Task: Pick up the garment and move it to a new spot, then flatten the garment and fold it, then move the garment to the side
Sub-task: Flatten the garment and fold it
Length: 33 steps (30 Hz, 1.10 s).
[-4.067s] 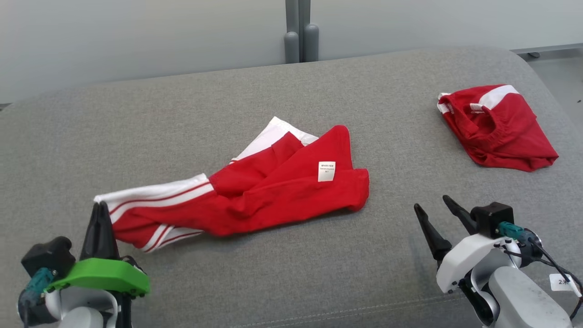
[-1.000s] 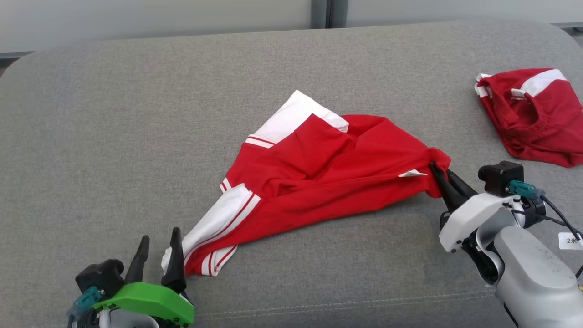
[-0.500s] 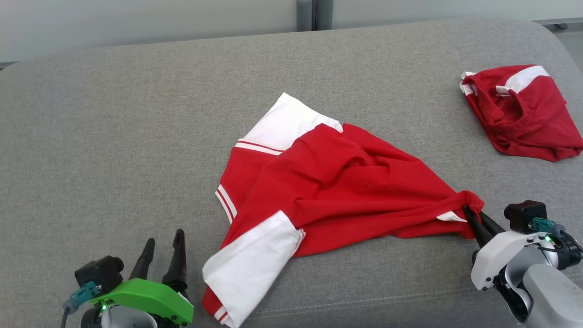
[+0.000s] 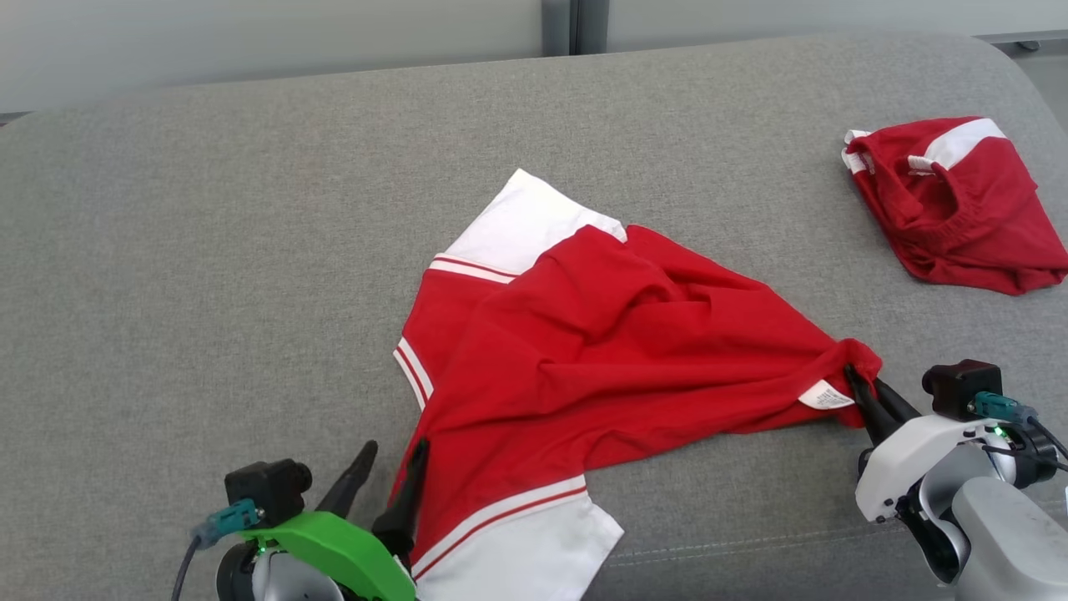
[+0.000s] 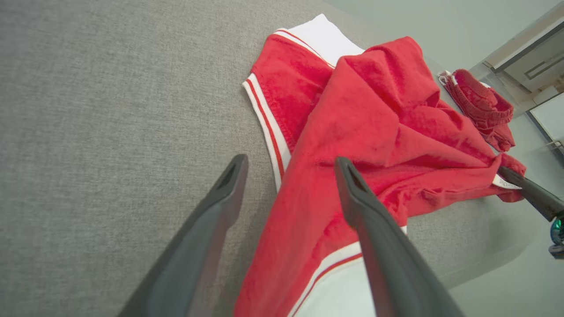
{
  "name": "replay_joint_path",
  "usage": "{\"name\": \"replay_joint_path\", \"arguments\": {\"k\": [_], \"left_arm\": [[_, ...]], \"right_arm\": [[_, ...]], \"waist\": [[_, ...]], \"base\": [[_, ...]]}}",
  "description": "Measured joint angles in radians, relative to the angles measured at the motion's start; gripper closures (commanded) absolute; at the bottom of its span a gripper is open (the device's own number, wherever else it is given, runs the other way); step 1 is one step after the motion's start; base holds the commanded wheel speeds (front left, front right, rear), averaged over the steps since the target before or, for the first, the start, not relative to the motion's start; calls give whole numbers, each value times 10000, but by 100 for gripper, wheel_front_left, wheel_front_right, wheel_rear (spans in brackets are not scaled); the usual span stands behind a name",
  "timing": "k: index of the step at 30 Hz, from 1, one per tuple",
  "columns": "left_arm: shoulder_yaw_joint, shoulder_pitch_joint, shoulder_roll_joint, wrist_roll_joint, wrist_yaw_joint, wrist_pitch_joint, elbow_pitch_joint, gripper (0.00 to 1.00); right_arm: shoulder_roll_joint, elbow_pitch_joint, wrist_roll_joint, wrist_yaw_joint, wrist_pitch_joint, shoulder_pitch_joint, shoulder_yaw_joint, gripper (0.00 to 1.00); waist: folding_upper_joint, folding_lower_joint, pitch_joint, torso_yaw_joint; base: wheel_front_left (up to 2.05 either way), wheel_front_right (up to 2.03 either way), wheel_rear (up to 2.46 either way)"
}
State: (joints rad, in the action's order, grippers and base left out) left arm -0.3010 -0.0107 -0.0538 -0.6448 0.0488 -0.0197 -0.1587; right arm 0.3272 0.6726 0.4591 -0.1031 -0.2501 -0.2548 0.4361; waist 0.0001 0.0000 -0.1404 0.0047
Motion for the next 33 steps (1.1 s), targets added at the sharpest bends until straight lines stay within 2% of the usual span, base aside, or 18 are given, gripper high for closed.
{"name": "replay_joint_path", "arguments": {"k": [3,7,14,22,23,25,26,33], "left_arm": [[-322,-105,-27,-102,211,-403,176,0],[-552,-434,-153,-203,228,-815,387,0],[-414,-828,-673,121,-15,-1124,408,0],[-560,-963,-652,205,-27,-1331,180,0],[-558,-957,-648,228,-46,-1306,151,9],[-510,-916,-629,284,-71,-1185,138,95],[-499,-875,-637,372,-96,-1139,144,100],[-142,354,-861,1095,-142,-483,535,100]], "right_arm": [[0,-42,2,0,0,-5,-48,100],[-2,-90,0,2,0,-12,-136,100],[-142,-150,-4,0,0,-23,-132,100],[-257,-163,-10,-8,0,-34,-82,100],[-290,-165,-12,-8,0,-35,-59,100],[-334,-165,-23,-10,0,-39,-17,100],[-339,-165,-23,-10,0,-40,-13,100],[-305,-188,-38,-10,0,-83,-134,100]], "waist": [[0,0,-23,78],[0,0,-38,205],[0,0,-12,340],[0,0,18,315],[0,0,28,290],[0,0,44,229],[0,0,51,194],[0,0,35,-12]], "base": [[0,0,0],[0,0,0],[0,0,0],[0,0,0],[0,0,0],[0,0,0],[0,0,0],[0,0,0]]}}
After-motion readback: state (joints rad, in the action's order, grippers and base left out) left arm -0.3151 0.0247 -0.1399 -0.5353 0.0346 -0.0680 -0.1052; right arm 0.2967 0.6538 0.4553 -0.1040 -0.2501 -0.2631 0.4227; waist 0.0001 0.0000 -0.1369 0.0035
